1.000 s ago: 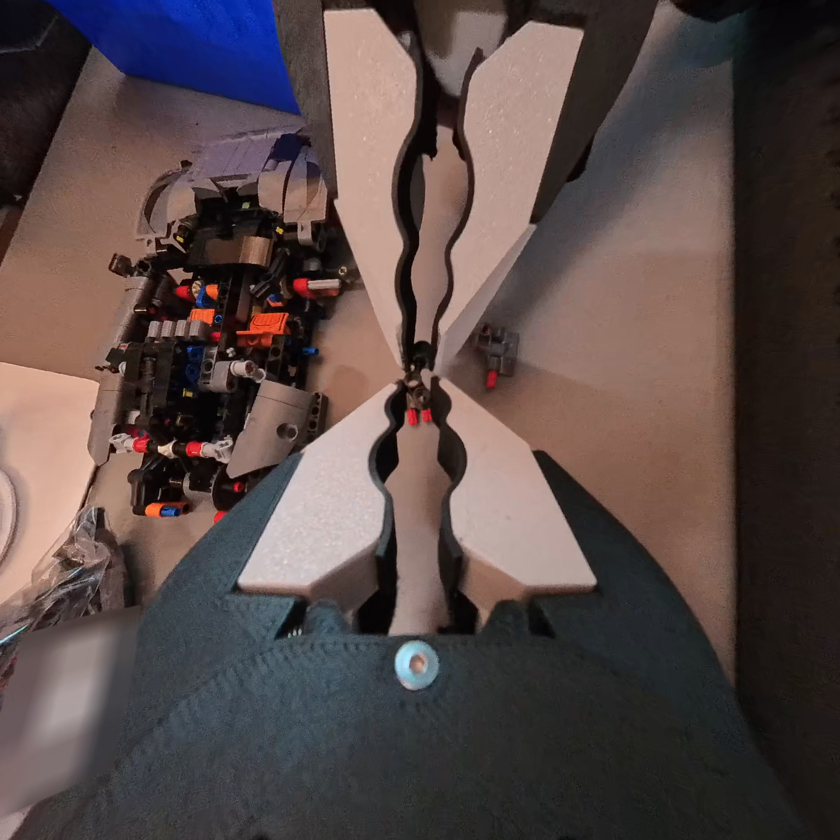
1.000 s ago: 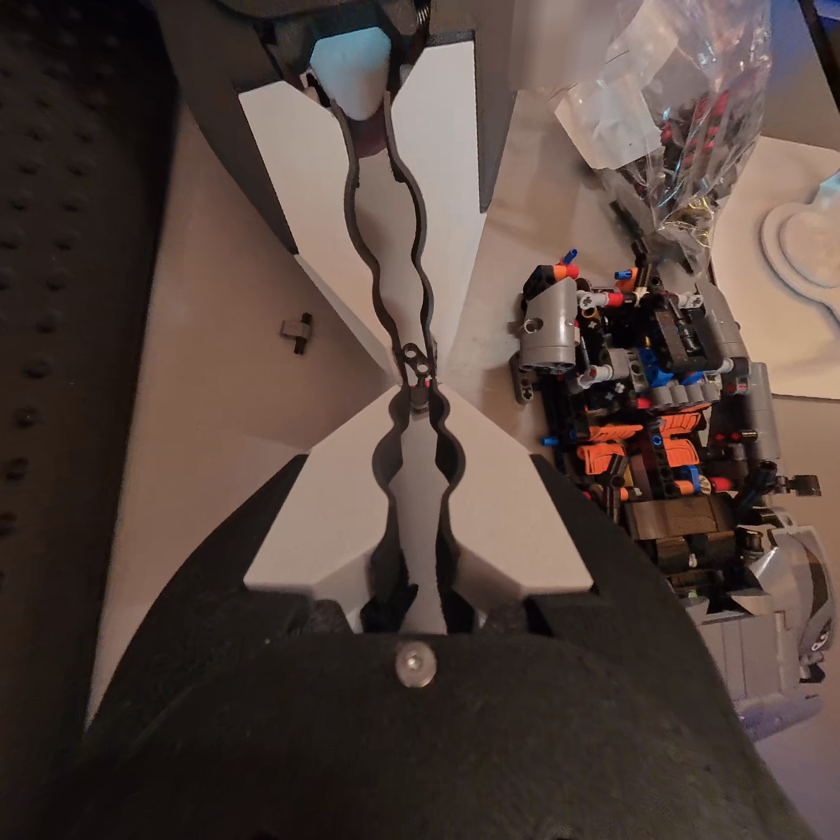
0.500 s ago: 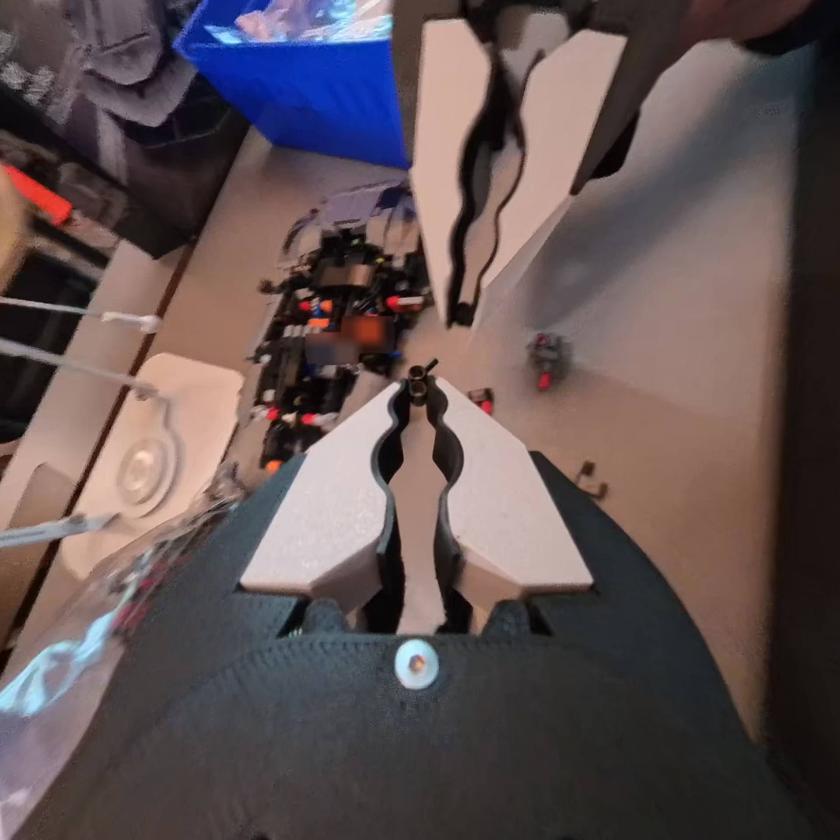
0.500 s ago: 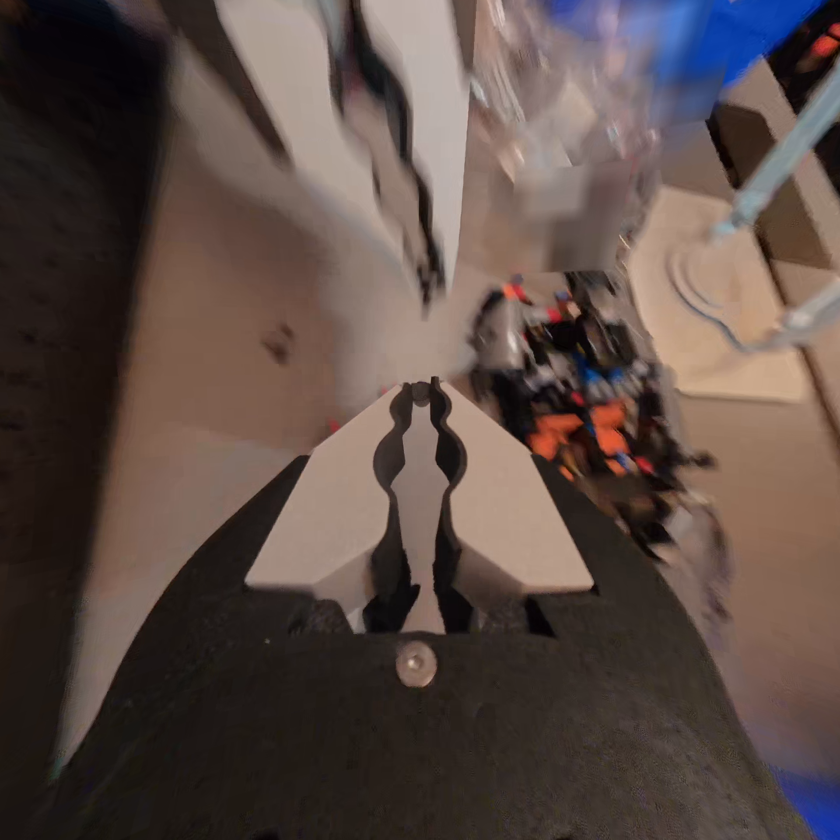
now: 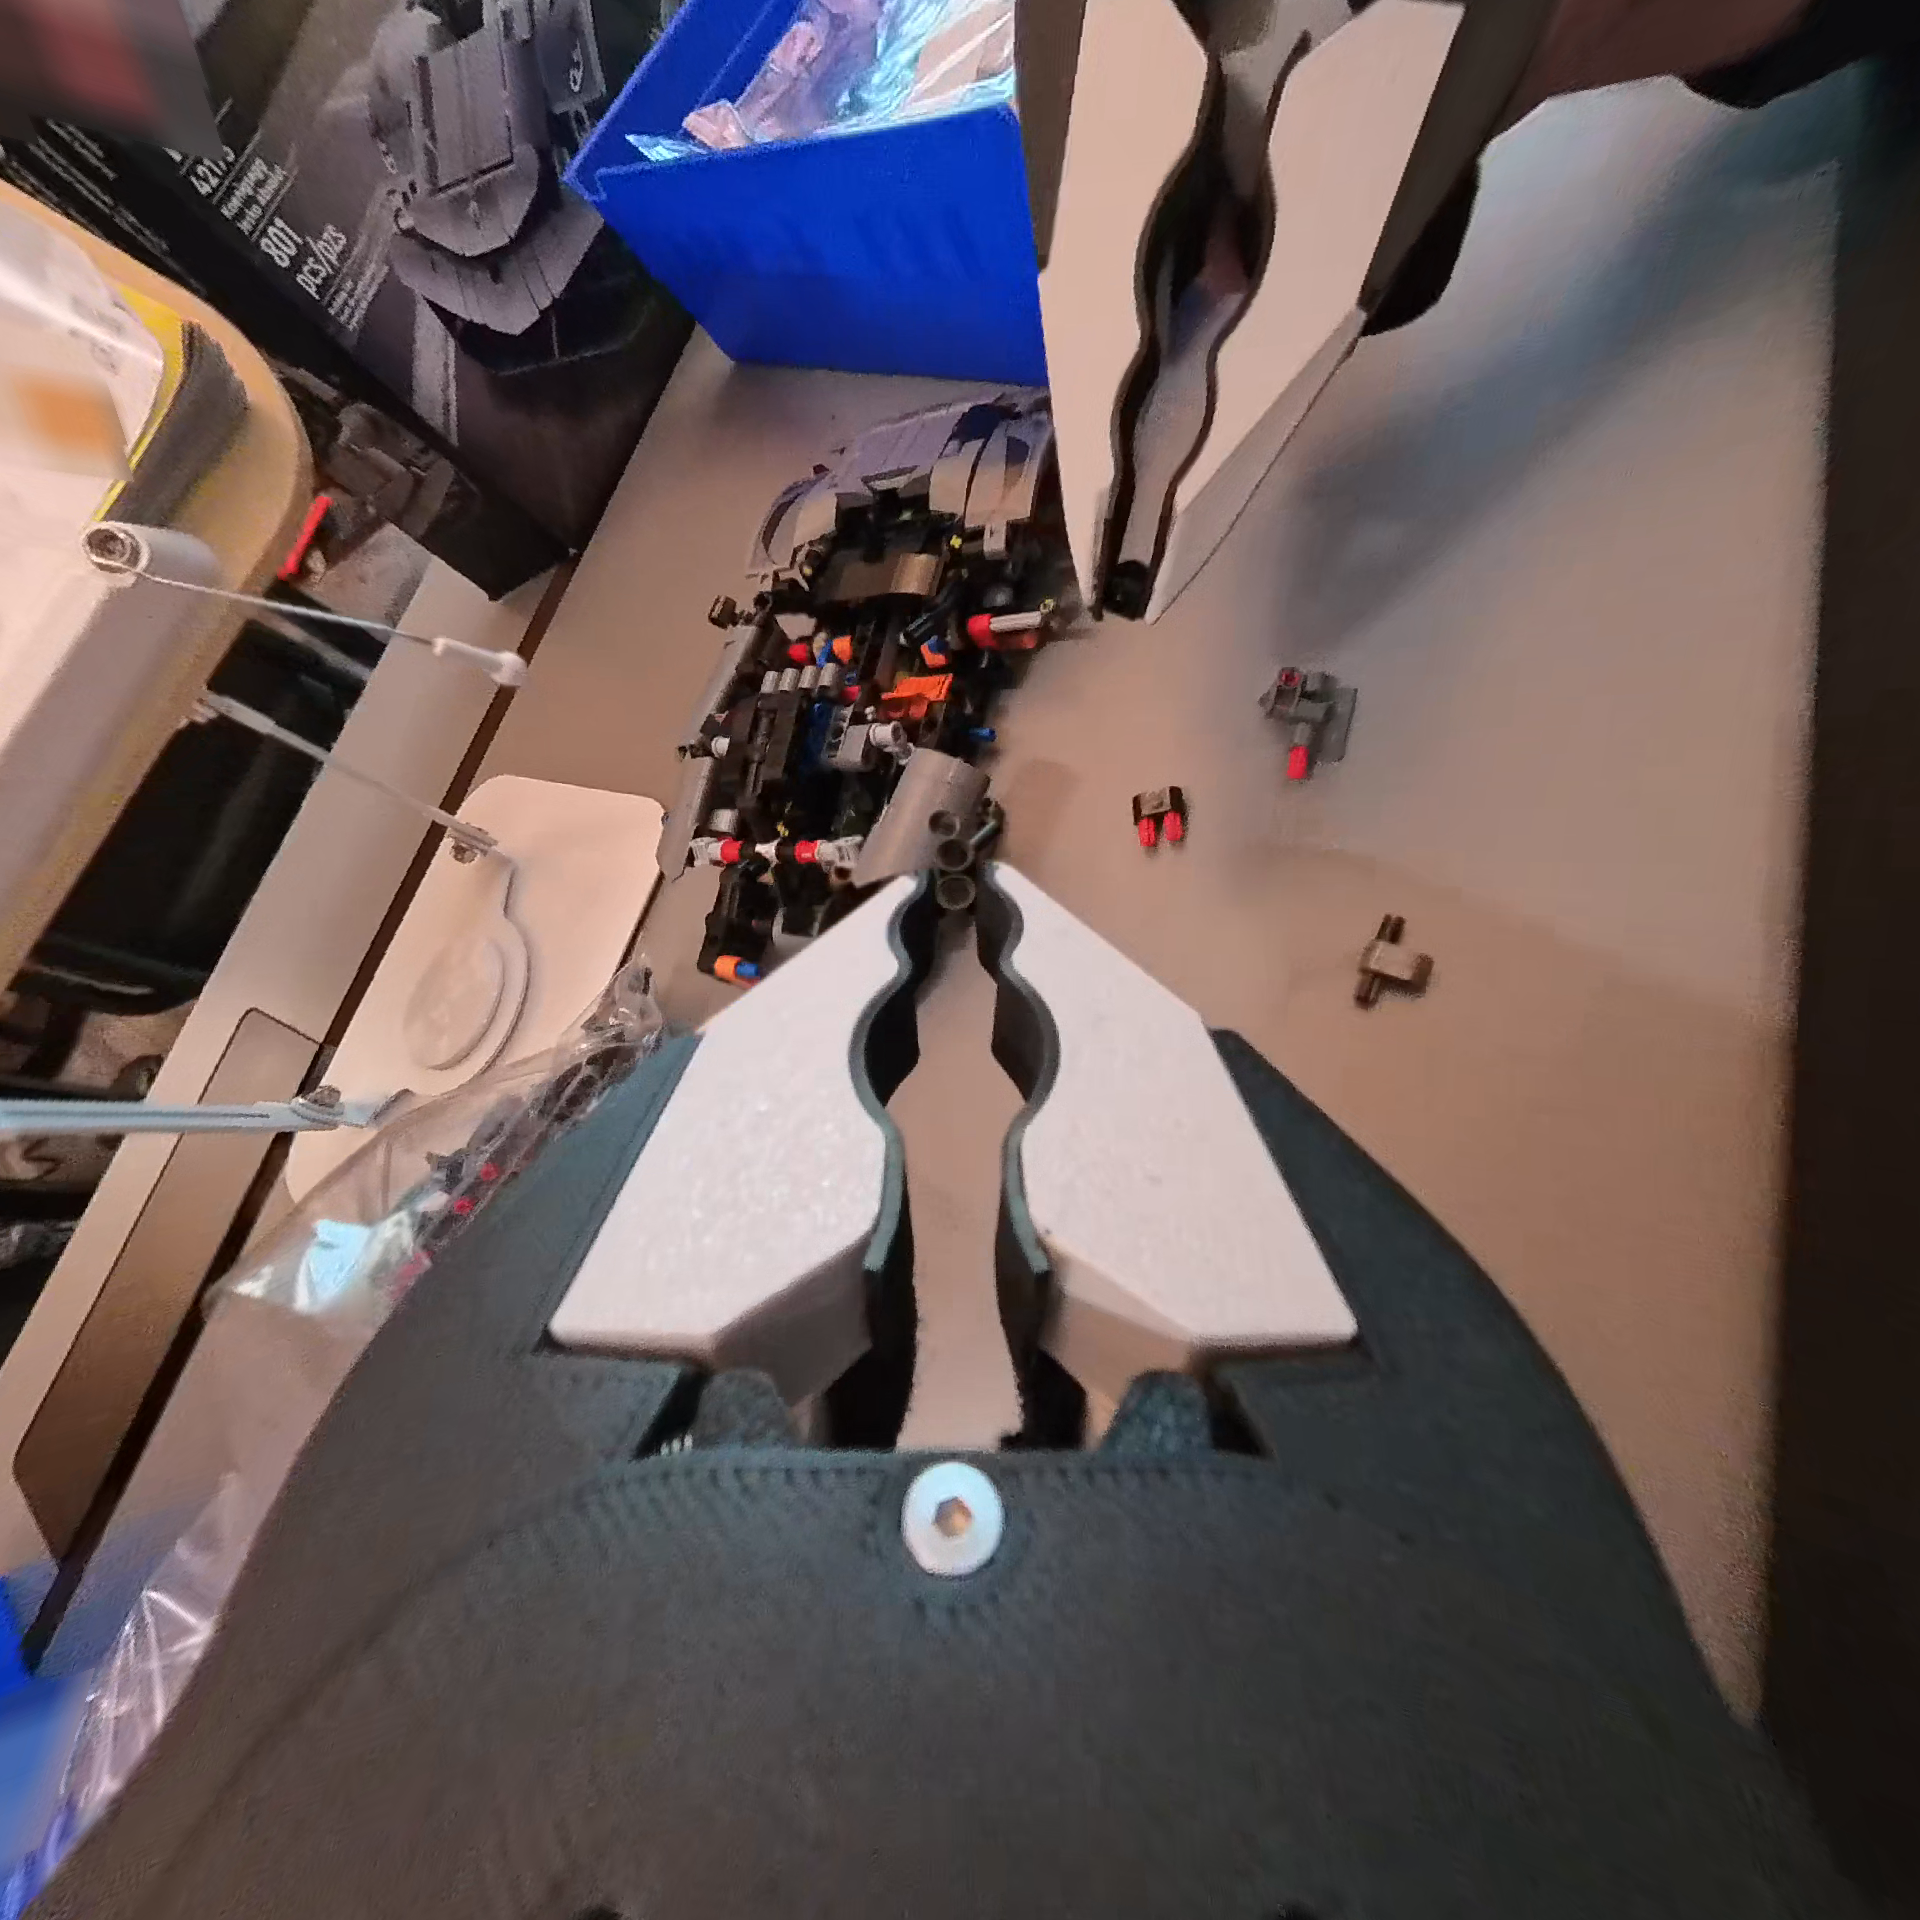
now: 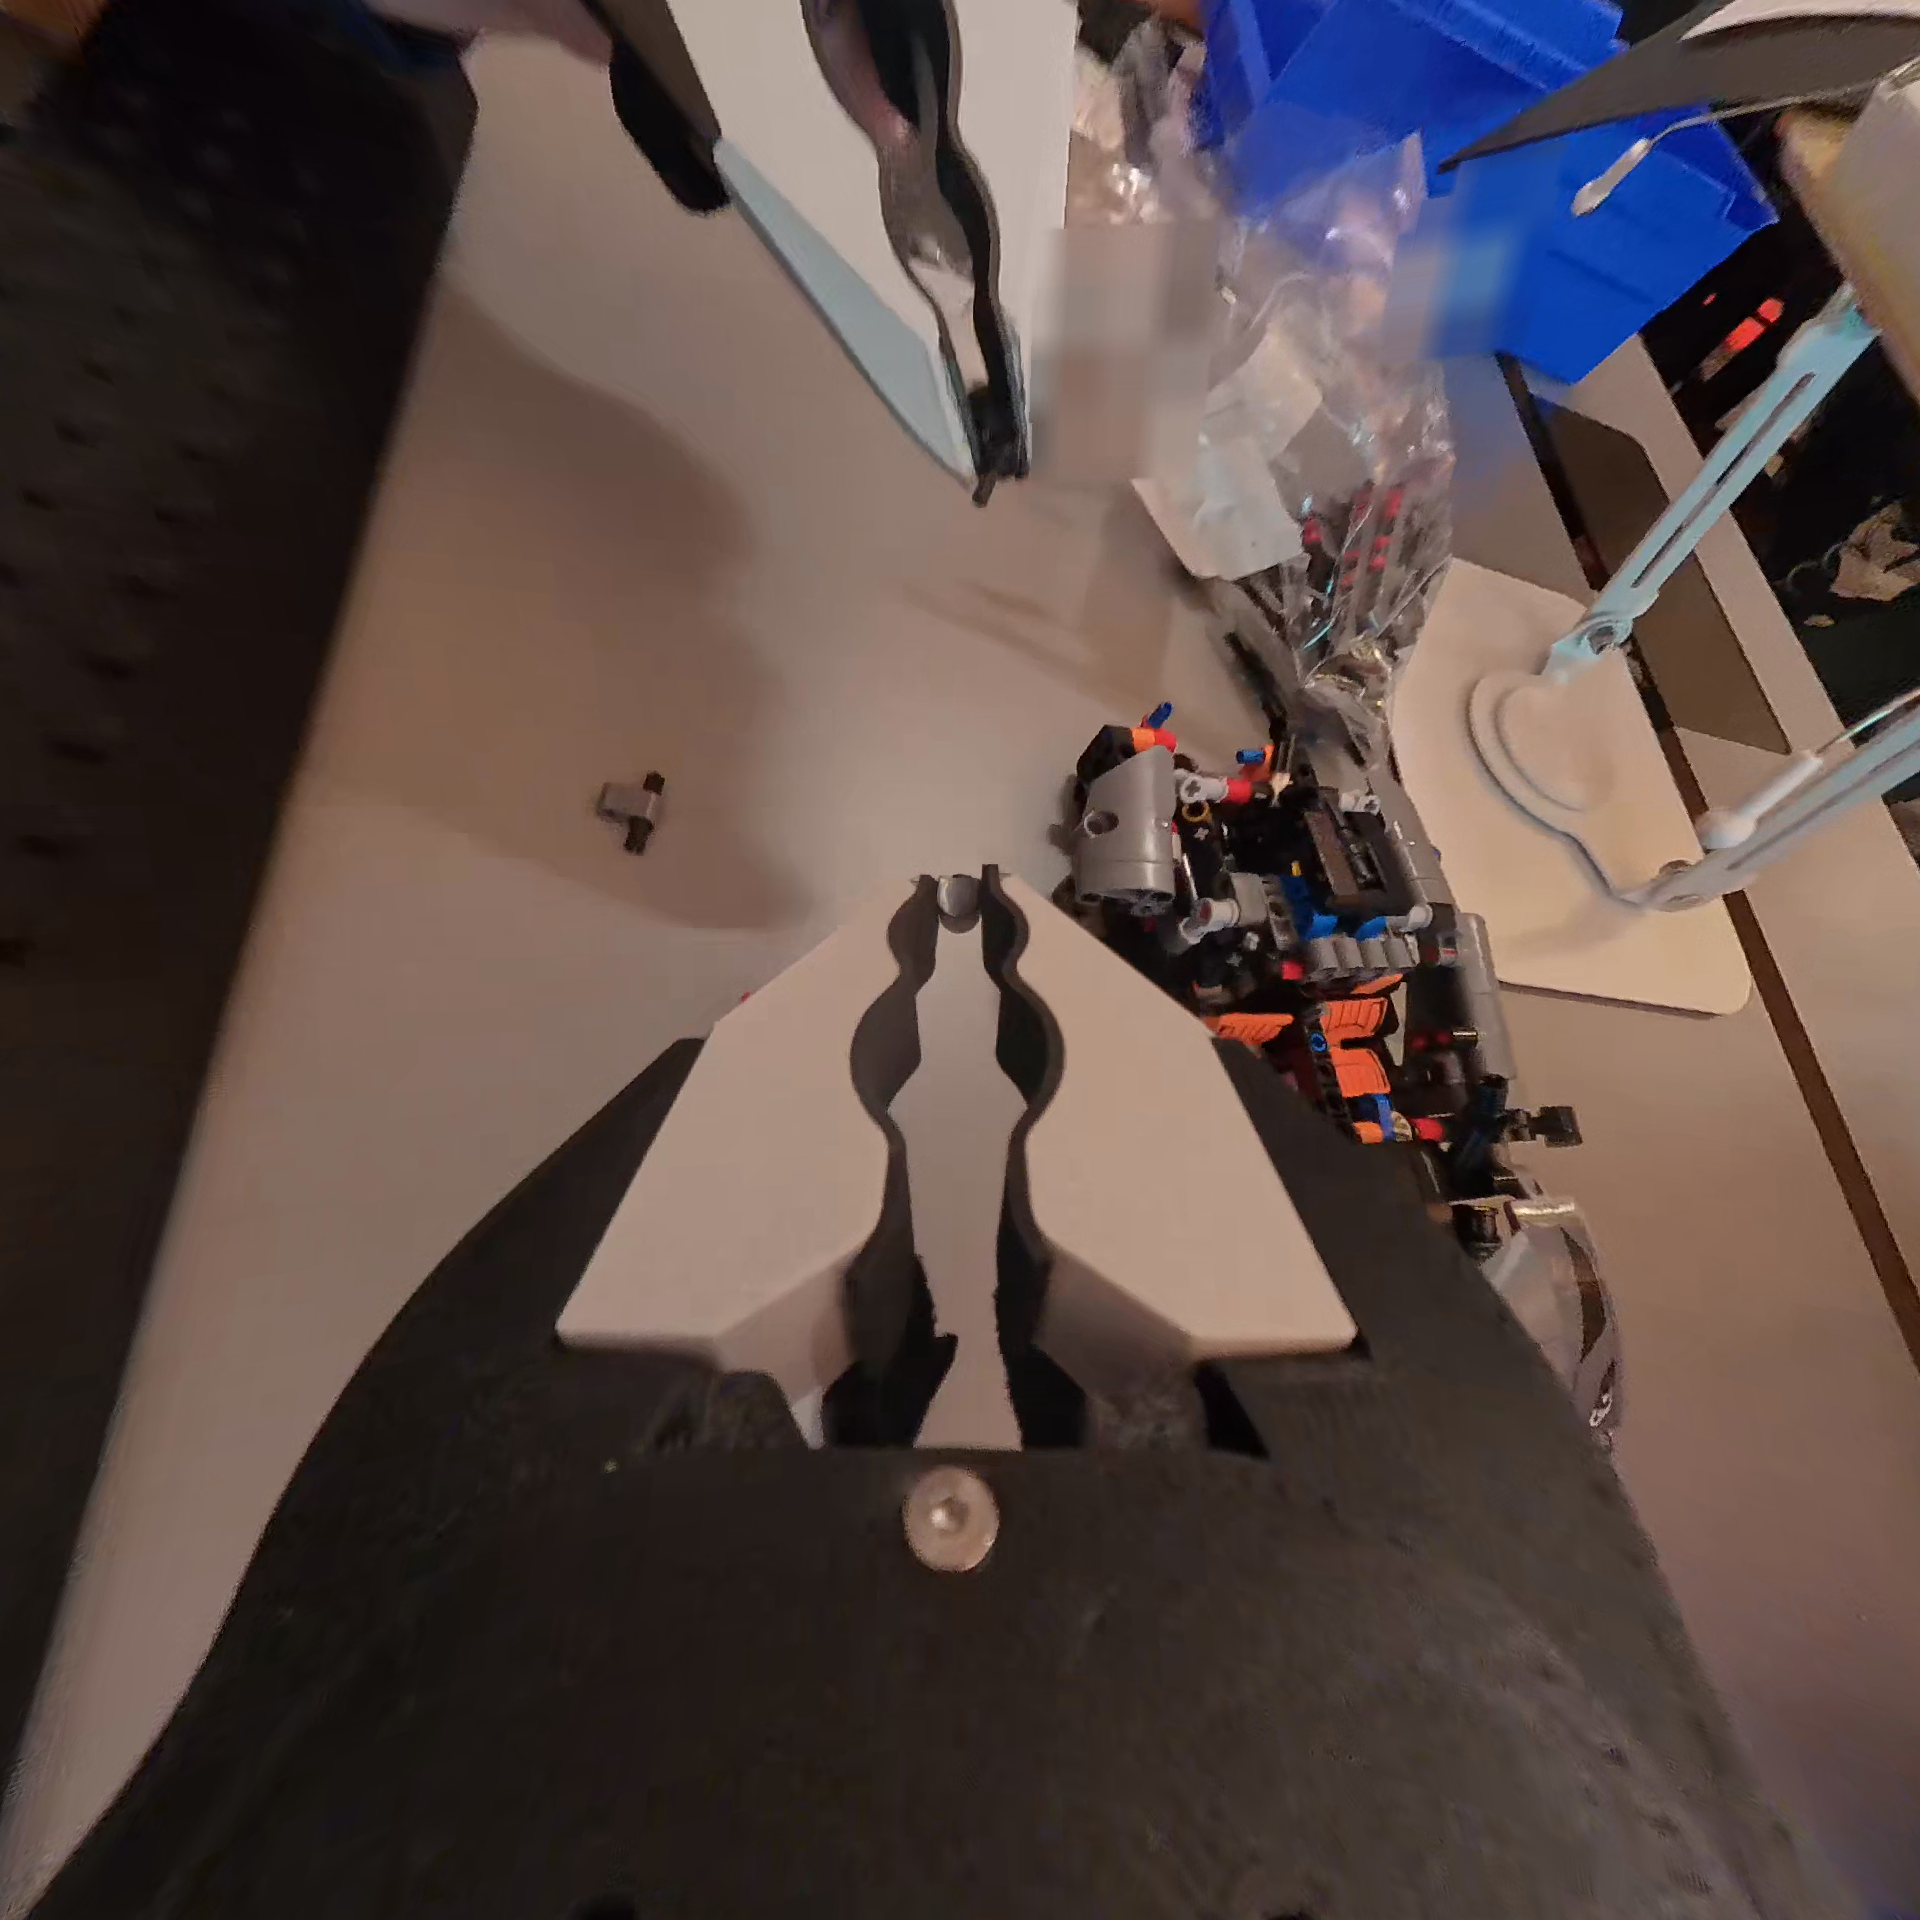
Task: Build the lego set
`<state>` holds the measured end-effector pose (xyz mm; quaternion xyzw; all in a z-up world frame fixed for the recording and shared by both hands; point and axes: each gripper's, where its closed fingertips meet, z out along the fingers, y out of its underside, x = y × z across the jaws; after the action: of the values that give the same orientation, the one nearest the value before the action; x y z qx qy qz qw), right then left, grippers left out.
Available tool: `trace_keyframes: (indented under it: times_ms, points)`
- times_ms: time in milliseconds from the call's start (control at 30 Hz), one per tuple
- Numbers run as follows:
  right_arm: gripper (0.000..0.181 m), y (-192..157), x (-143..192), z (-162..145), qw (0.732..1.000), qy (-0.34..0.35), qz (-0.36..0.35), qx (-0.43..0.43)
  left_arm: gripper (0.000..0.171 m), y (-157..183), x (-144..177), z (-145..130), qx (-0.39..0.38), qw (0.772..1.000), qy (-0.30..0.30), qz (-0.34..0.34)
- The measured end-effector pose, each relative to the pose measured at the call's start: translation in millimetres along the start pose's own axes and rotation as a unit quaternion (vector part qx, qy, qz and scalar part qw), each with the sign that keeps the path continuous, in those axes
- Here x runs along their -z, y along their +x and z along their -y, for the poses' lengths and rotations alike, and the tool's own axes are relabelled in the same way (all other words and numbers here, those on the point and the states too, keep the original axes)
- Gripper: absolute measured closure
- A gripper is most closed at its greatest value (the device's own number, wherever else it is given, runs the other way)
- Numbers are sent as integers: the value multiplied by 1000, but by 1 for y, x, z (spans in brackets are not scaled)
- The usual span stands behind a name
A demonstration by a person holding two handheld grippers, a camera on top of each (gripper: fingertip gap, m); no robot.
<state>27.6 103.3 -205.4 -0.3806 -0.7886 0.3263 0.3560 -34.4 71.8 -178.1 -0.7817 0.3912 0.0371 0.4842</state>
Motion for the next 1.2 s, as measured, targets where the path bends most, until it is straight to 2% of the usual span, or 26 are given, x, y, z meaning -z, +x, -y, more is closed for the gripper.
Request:
trace_keyframes:
  times_ms: [267, 467, 767, 833, 933, 1033, 1100, 1200]
  points:
    - [175, 2, -15, -10, 998, -46, -16, 25, 167, 0, -4, -24, 15, 1000, -4, 3]
    - [175, 9, -29, -5, 998, -50, -27, 13, 167, -4, -7, -18, 1, 1000, -2, 9]
    - [175, 13, -58, 40, 1000, -2, -26, 1, 167, -19, -4, -5, 16, 1000, 5, 19]
    - [175, 11, -64, 39, 1000, -4, -18, 3, 167, -16, 3, -8, 31, 999, -1, 28]
    - [175, 8, -68, 32, 1000, -13, -8, 4, 167, 2, 19, 4, 108, 993, 36, 24]
    - [175, 9, -68, 31, 1000, -6, -1, -6, 167, 27, 24, 5, 137, 988, 35, 56]
    - [175, 9, -66, 32, 1000, -1, 0, -8, 167, 45, 24, 17, 145, 985, 53, 72]
    - [175, 9, -62, 34, 1000, 4, -2, -8, 167, 71, 17, 50, 121, 985, 100, 65]
